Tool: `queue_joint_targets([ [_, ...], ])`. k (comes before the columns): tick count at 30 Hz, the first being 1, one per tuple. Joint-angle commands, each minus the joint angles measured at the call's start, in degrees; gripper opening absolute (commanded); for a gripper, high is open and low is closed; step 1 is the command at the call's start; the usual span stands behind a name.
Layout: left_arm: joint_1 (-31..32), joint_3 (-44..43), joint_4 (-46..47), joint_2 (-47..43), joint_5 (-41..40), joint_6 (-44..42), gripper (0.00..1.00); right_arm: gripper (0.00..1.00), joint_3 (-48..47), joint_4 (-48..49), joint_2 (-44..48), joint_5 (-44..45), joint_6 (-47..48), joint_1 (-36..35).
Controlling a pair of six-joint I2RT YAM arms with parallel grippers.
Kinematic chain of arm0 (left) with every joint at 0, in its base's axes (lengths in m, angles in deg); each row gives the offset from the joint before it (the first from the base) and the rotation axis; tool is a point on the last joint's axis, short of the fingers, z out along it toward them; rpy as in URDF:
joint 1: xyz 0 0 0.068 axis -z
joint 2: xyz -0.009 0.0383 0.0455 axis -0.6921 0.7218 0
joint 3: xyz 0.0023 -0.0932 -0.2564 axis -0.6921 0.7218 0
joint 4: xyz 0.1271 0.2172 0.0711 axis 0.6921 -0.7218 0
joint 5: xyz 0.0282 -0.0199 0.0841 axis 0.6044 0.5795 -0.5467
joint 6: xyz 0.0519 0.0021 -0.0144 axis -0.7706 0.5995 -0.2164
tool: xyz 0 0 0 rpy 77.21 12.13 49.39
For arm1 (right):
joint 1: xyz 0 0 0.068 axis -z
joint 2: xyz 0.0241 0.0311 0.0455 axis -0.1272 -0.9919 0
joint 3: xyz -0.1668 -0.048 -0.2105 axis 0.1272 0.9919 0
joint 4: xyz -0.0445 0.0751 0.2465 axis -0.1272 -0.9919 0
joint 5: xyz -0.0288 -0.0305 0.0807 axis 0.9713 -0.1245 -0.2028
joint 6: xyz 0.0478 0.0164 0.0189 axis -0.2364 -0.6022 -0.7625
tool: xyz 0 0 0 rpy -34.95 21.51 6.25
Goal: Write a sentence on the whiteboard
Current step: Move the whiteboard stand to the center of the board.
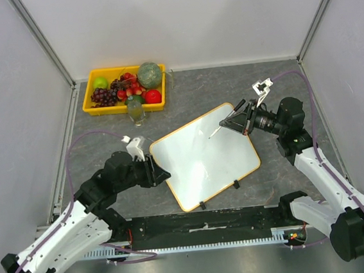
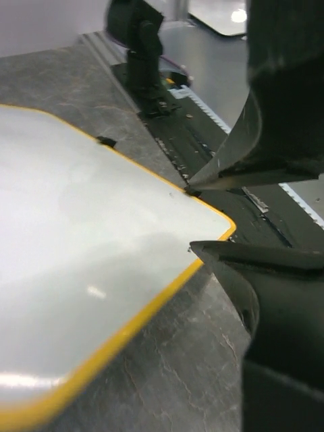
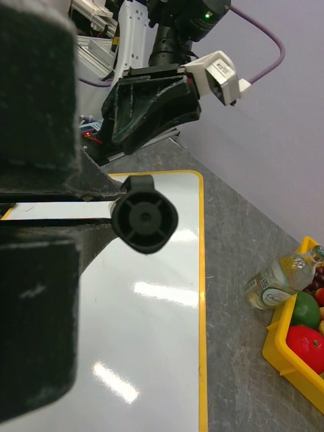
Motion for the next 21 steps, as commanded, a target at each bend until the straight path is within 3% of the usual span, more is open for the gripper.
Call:
queue_joint_targets([
  [1,8.85,-1.43,8.3,6.05,1.47,-2.77,0.34,0.0,-2.95,0.93,-0.46,0.48,0.24,0.12],
  [8,29.7,-6.08,17.19,28.26,-7.41,-4.53,0.02,0.0,-2.77,-0.03,-0.81,1.45,0.59,0.21],
  [13,36.38,-4.6,24.05,36.11,-12.41,-2.95,0.02,0.0,-3.3,-2.23,-0.55,3.2,1.55,0.12],
  [21,41.14,-0.37,30.29,42.62,-19.98,-0.05,0.02,0.0,-3.47,-3.2,-0.9,4.53,1.91,0.39],
])
